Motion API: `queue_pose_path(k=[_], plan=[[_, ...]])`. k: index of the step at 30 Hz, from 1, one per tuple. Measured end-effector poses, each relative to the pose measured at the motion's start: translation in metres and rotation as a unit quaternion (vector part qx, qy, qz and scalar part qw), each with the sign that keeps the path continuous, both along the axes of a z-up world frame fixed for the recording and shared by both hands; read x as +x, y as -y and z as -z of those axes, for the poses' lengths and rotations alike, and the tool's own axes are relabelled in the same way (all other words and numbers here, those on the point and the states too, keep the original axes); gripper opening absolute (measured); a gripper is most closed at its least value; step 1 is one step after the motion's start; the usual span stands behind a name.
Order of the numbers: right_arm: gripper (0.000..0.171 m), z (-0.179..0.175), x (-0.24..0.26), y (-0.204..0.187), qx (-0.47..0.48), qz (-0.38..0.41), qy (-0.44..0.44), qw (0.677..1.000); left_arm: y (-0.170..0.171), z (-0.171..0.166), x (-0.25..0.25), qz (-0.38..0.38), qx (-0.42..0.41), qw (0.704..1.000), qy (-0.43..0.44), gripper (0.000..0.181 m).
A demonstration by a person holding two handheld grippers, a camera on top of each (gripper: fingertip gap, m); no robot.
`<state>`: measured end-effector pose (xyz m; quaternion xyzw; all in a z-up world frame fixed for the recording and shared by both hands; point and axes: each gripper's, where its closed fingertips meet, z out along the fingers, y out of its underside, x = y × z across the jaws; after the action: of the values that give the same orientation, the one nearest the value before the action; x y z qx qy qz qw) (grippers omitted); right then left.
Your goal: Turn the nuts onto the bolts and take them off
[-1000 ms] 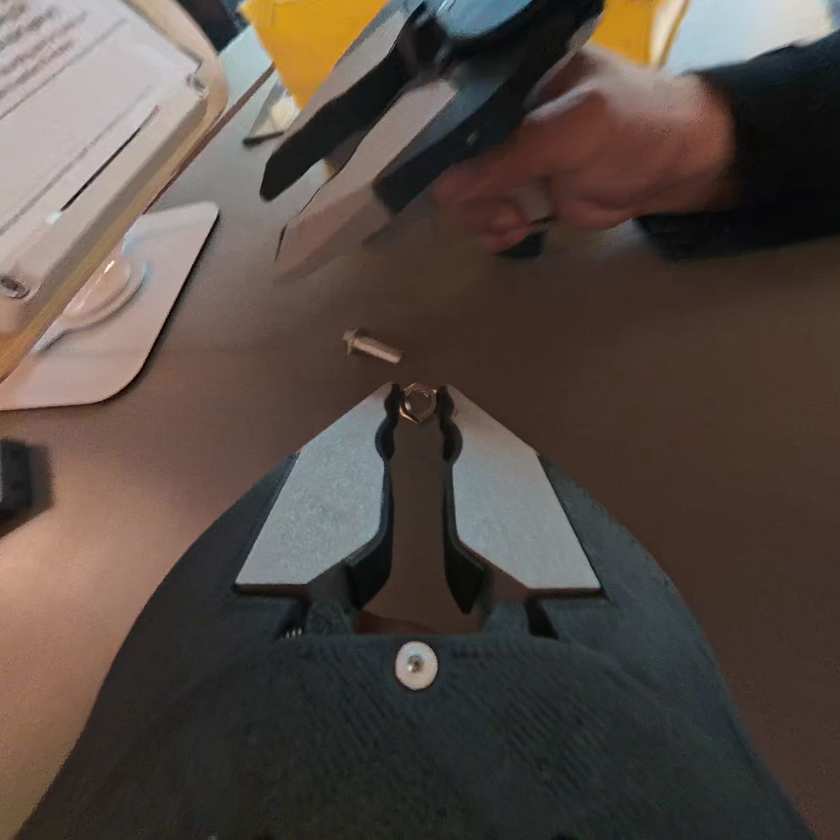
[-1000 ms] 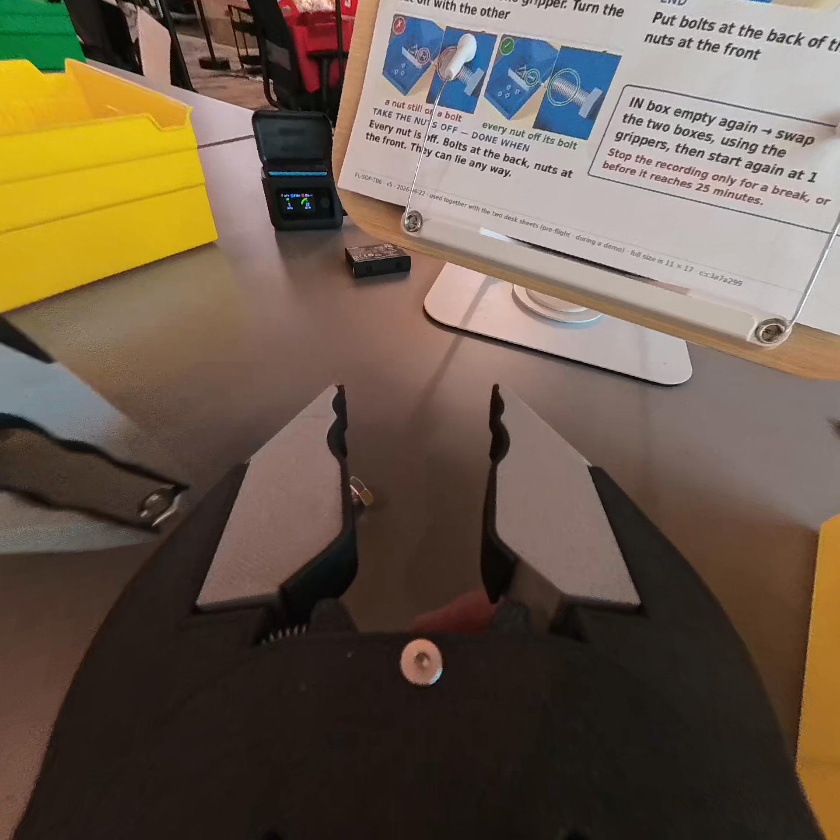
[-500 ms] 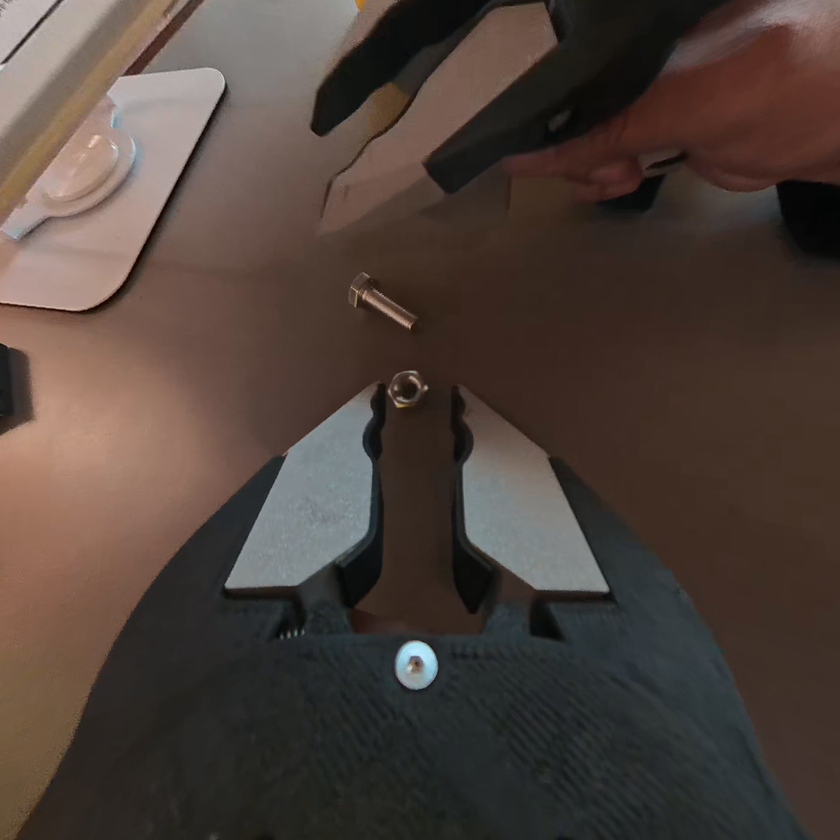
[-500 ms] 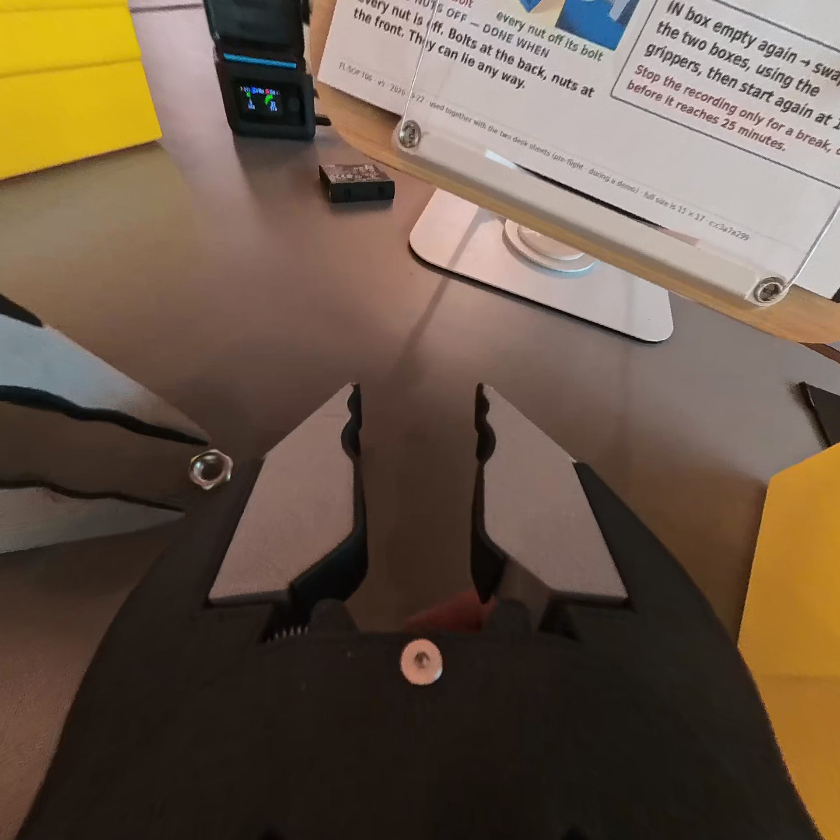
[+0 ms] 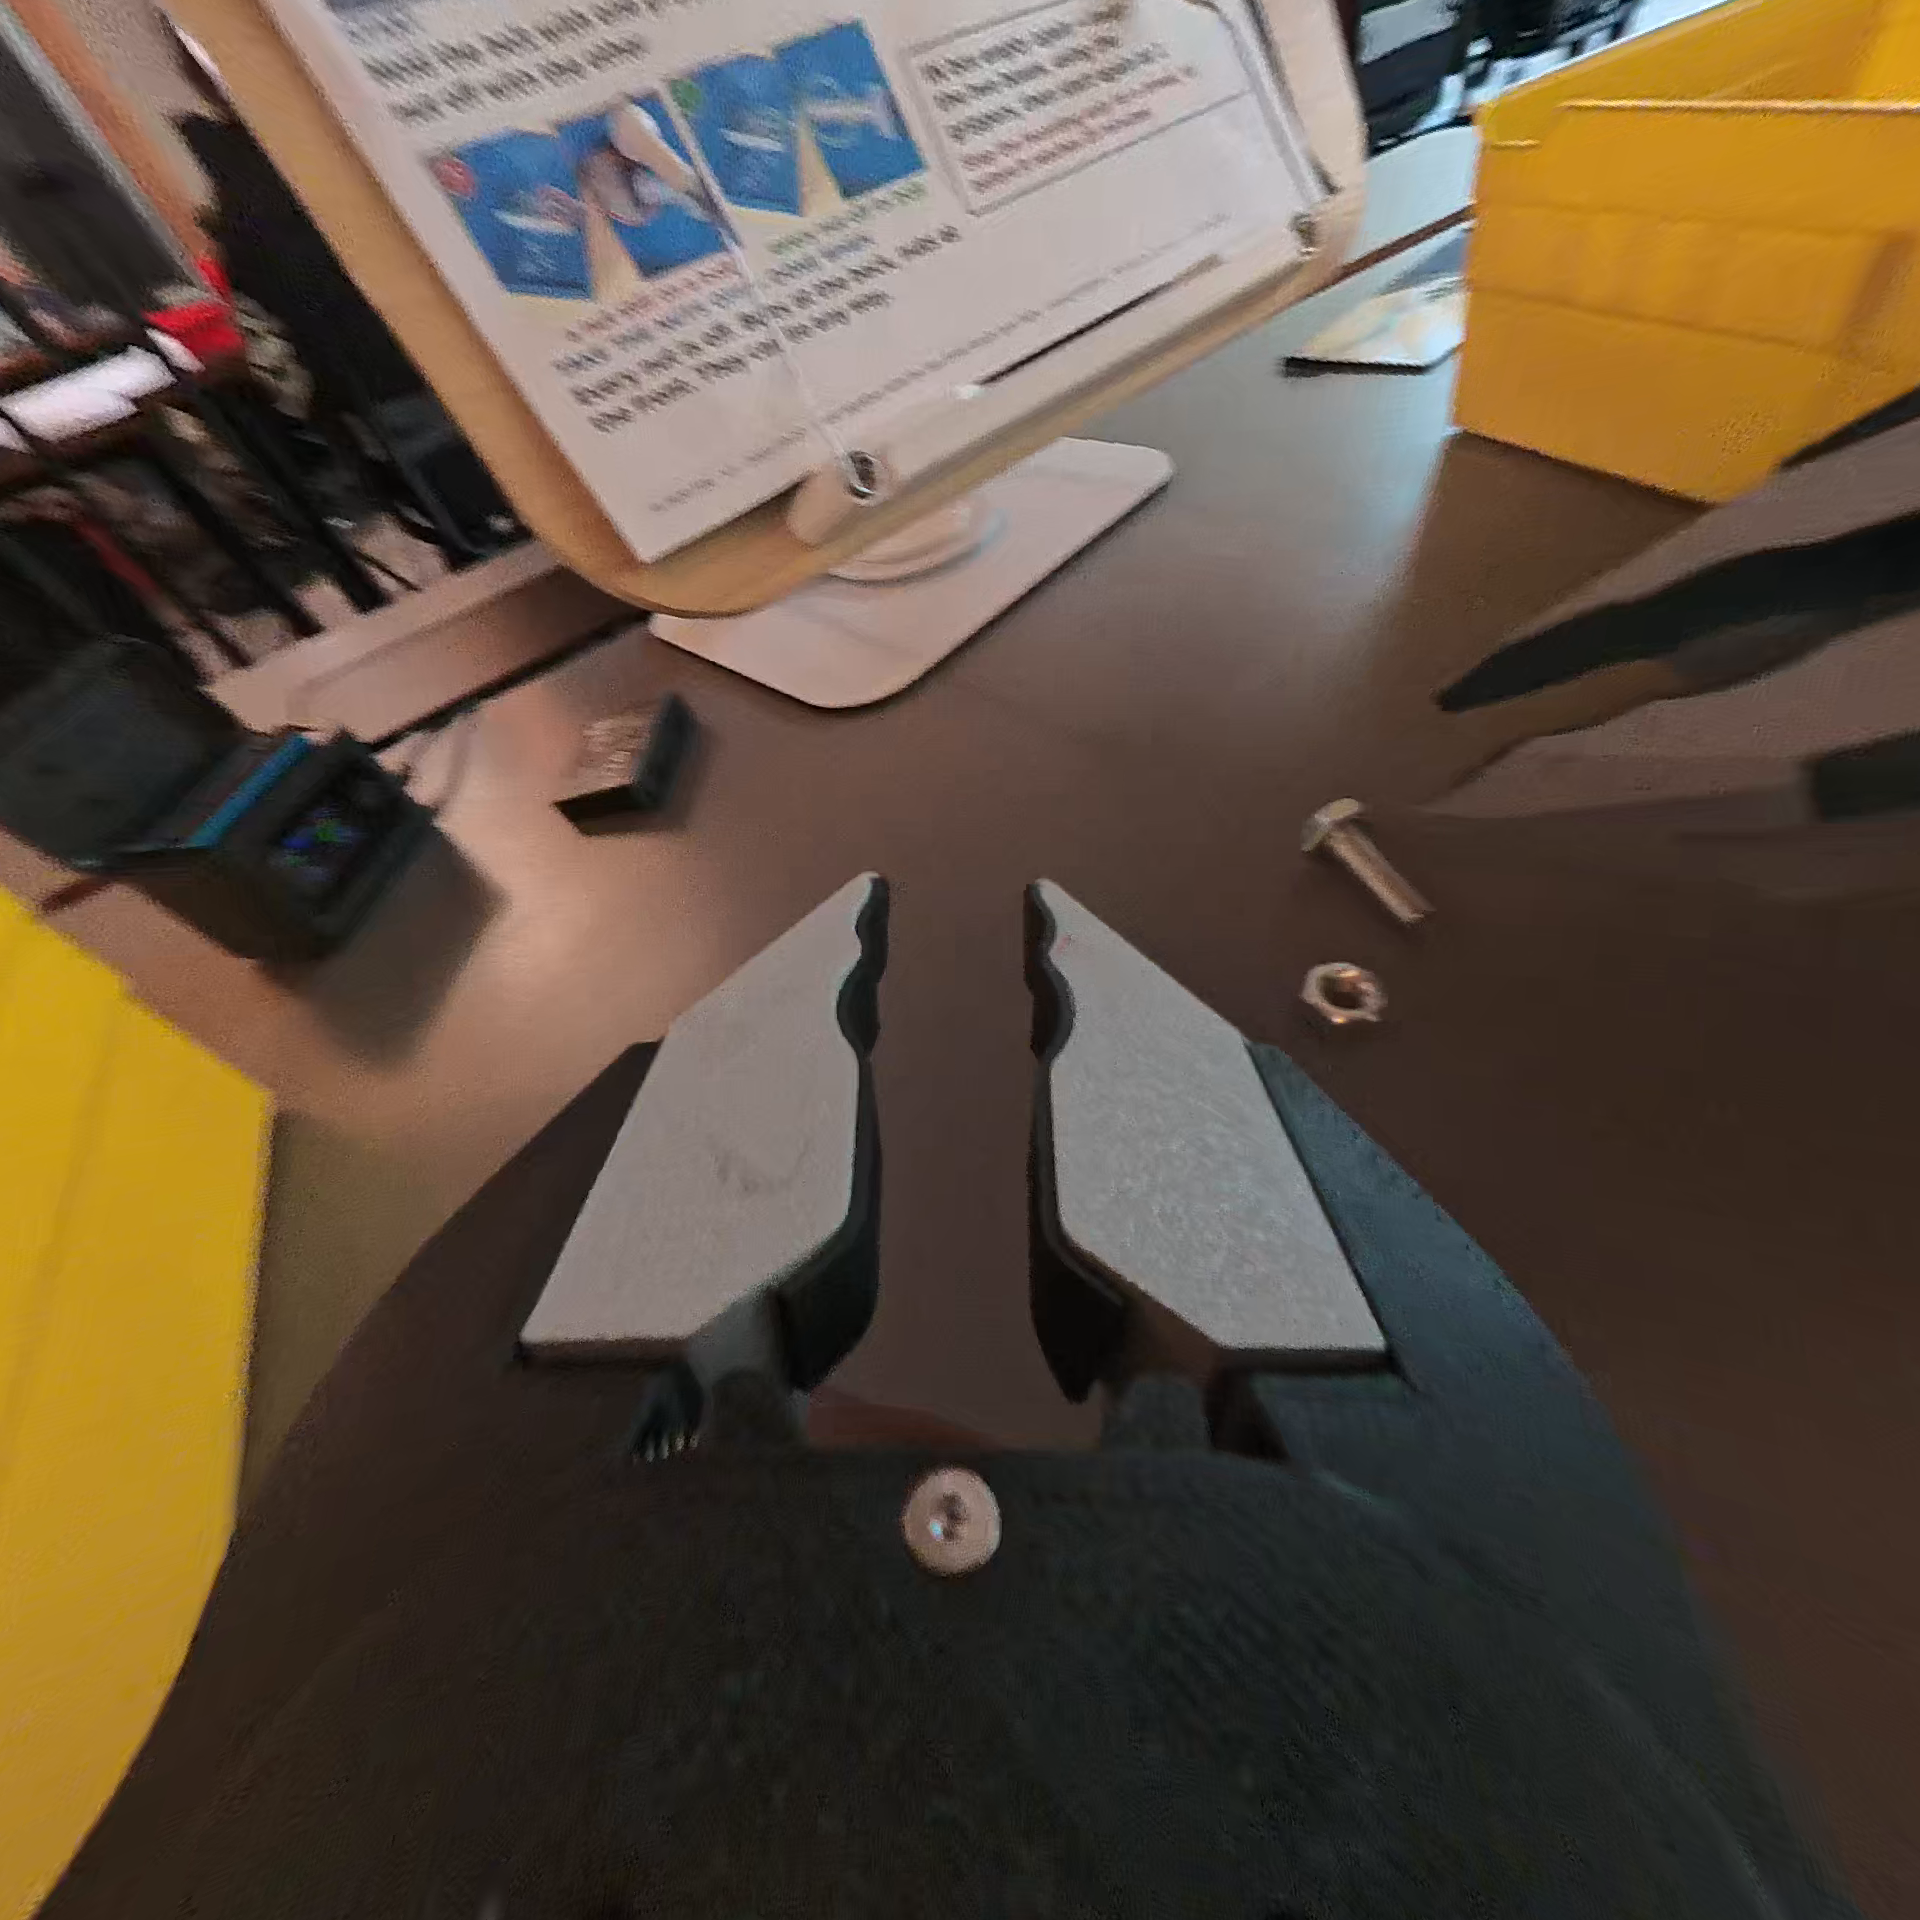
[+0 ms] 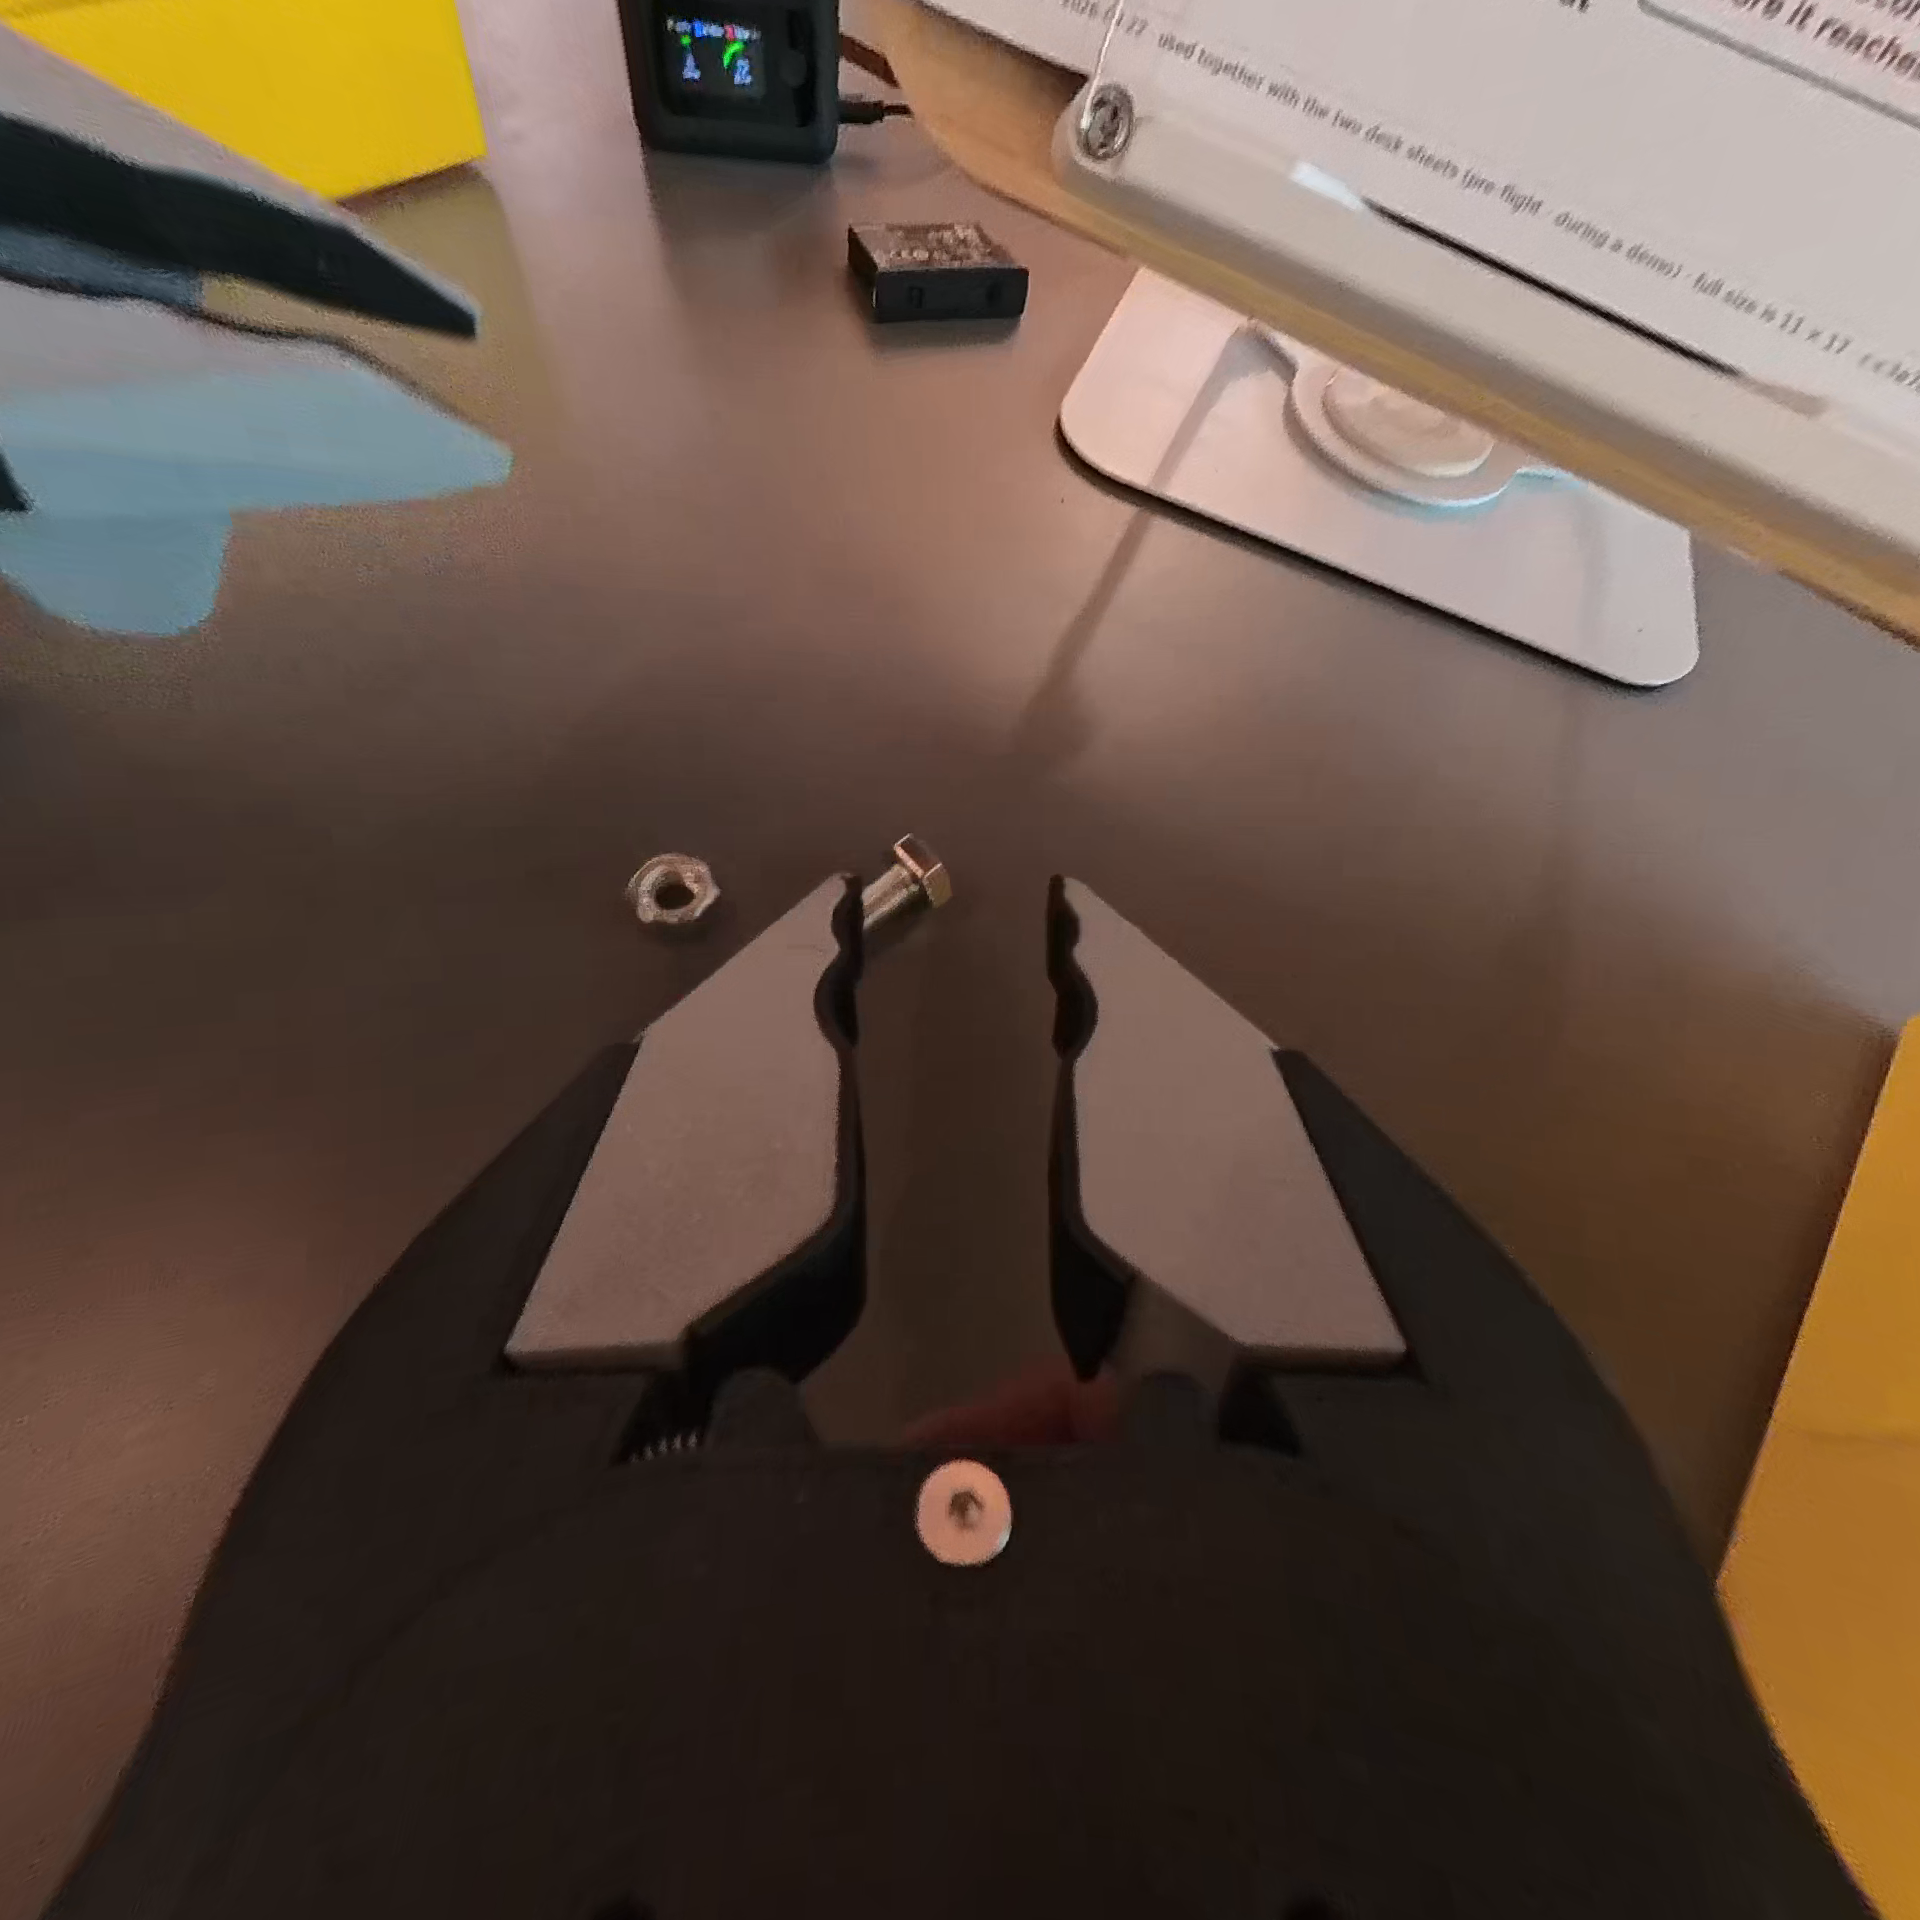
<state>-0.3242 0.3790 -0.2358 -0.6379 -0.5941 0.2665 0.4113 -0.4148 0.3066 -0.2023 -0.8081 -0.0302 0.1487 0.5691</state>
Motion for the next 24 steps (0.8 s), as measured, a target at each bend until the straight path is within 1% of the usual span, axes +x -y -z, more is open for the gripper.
queue_pose_path(k=[1, 4, 7, 9, 10, 13, 14, 16, 20, 24], plan=[[0.028, 0.000, 0.001, 0.003, -0.001, -0.002, 0.001, 1.000, 0.001, -0.001, -0.003, -0.013, 0.000, 1.000, -0.020, 0.022], [0.031, -0.001, 0.002, 0.009, 0.000, -0.003, -0.004, 1.000, 0.000, 0.000, -0.004, -0.020, -0.009, 0.999, -0.047, 0.021], [0.047, 0.006, -0.001, 0.018, -0.018, -0.010, 0.016, 1.000, -0.002, 0.001, -0.001, -0.016, -0.015, 0.998, -0.063, 0.016], [0.050, 0.015, -0.003, 0.019, -0.023, -0.011, 0.042, 0.999, -0.004, 0.003, 0.004, 0.000, -0.022, 0.997, -0.069, 0.009], [0.051, 0.019, -0.003, 0.020, -0.024, -0.013, 0.057, 0.998, -0.005, 0.004, 0.006, 0.005, -0.025, 0.997, -0.074, 0.009], [0.053, 0.030, -0.004, 0.016, -0.029, -0.017, 0.090, 0.995, -0.006, 0.006, 0.009, 0.010, -0.032, 0.996, -0.087, 0.017], [0.047, 0.029, -0.002, 0.011, -0.020, -0.010, 0.090, 0.996, -0.006, 0.006, 0.011, 0.014, -0.033, 0.995, -0.091, 0.016], [0.046, 0.028, 0.004, 0.000, -0.009, 0.006, 0.089, 0.996, -0.006, 0.005, 0.014, 0.021, -0.031, 0.994, -0.099, 0.016], [0.037, 0.020, 0.010, -0.005, -0.035, 0.003, 0.058, 0.998, -0.006, 0.005, 0.016, 0.025, -0.031, 0.993, -0.109, 0.018], [0.043, 0.030, 0.007, -0.002, -0.065, -0.014, 0.084, 0.994, -0.006, 0.005, 0.020, 0.030, -0.034, 0.990, -0.134, 0.019]])
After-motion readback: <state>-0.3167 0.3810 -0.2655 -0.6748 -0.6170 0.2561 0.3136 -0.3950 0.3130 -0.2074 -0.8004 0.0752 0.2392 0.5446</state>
